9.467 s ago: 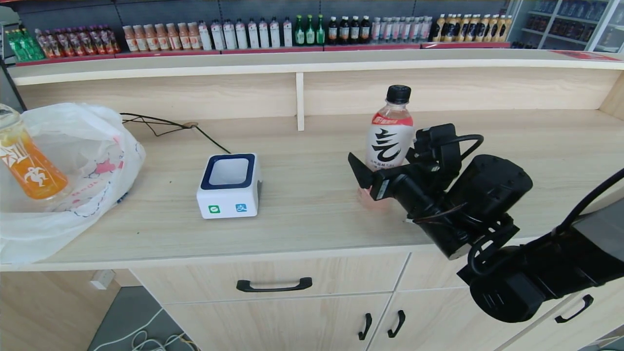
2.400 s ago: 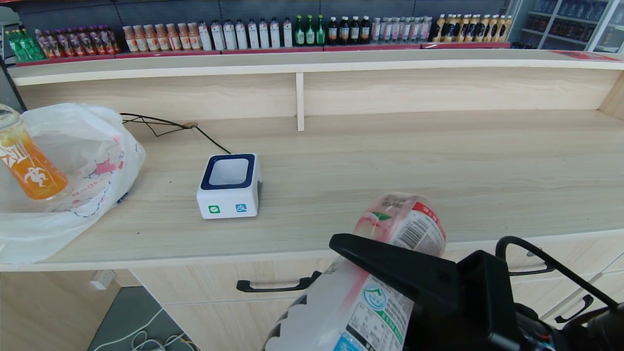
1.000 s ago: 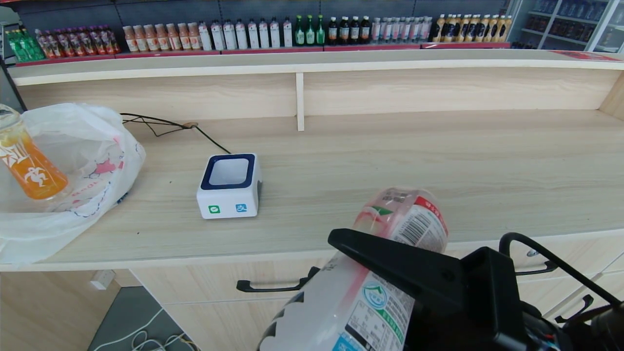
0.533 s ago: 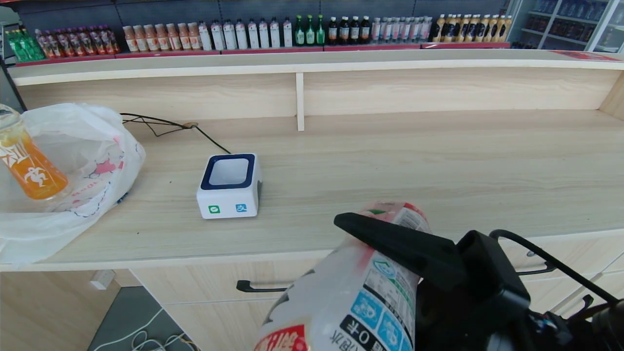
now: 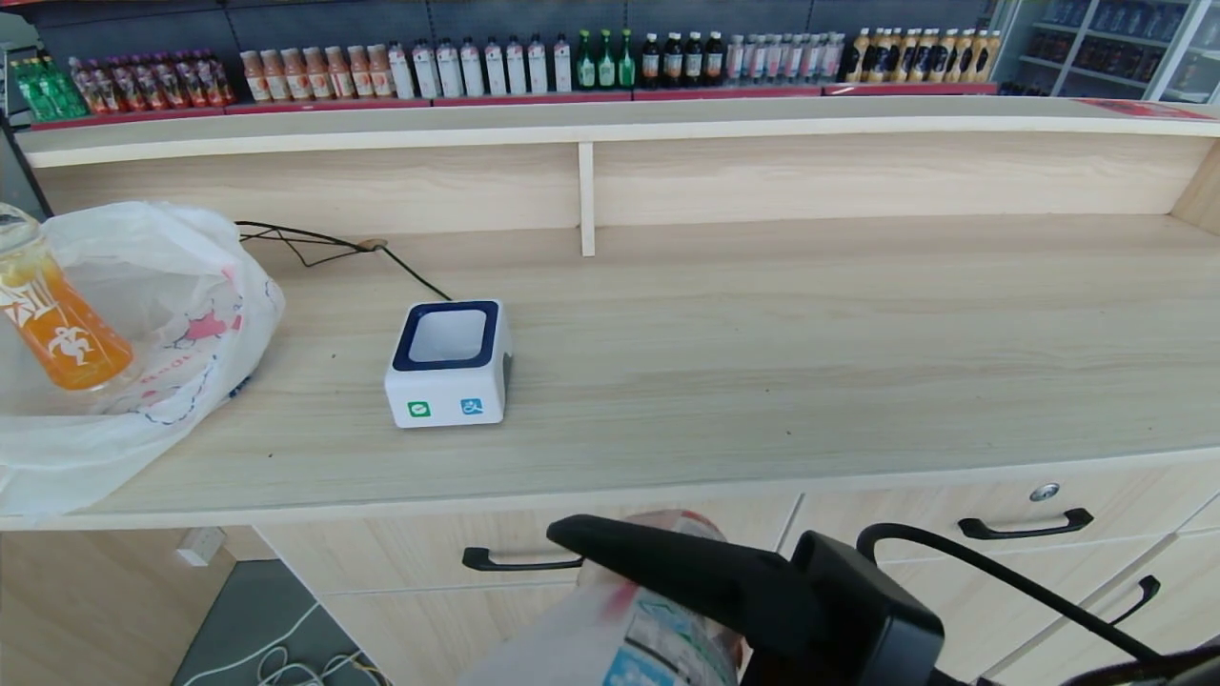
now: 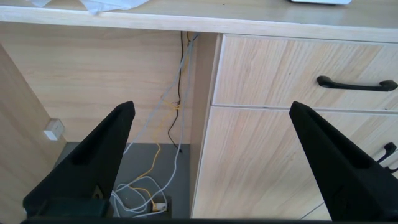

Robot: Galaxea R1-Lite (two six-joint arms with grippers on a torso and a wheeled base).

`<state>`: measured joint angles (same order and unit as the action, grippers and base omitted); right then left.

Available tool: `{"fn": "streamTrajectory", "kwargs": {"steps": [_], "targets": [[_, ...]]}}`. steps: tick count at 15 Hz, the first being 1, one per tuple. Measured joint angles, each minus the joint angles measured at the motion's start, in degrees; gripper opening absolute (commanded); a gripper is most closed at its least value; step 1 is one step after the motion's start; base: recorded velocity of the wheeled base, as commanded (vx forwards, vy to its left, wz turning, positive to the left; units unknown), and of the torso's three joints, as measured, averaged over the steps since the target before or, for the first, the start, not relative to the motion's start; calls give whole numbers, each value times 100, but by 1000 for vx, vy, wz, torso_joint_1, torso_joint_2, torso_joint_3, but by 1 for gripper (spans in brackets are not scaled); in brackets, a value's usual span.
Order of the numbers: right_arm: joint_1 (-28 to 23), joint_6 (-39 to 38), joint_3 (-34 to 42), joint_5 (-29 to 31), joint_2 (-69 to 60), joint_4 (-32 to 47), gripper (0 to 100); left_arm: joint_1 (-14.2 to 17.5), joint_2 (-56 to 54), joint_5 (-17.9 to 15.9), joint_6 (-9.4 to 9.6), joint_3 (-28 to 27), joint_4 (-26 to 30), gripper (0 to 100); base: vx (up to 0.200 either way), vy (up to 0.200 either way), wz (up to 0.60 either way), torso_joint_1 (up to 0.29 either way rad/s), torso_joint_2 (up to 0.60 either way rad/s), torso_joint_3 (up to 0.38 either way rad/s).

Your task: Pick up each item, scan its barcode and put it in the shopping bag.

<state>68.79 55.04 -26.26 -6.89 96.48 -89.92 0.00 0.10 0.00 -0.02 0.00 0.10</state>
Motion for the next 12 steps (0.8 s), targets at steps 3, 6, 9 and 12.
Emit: {"fn": "streamTrajectory", "kwargs": {"steps": [3,6,9,12], "targets": [[72,-708,-157,-127,101,4,0,0,0,0,2,0,0,100,0,0,0,0,0,0],[-41,-1070,-351,-176,107,1,0,2,0,0,2,0,0,100,0,0,0,0,0,0],[-63,-1499,-511,66,129,6,0,0,0,0,2,0,0,100,0,0,0,0,0,0],[-96,-2448,-1147,1052,263,-11,0,0,0,0,0,0,-2,100,0,0,0,0,0,0]]}}
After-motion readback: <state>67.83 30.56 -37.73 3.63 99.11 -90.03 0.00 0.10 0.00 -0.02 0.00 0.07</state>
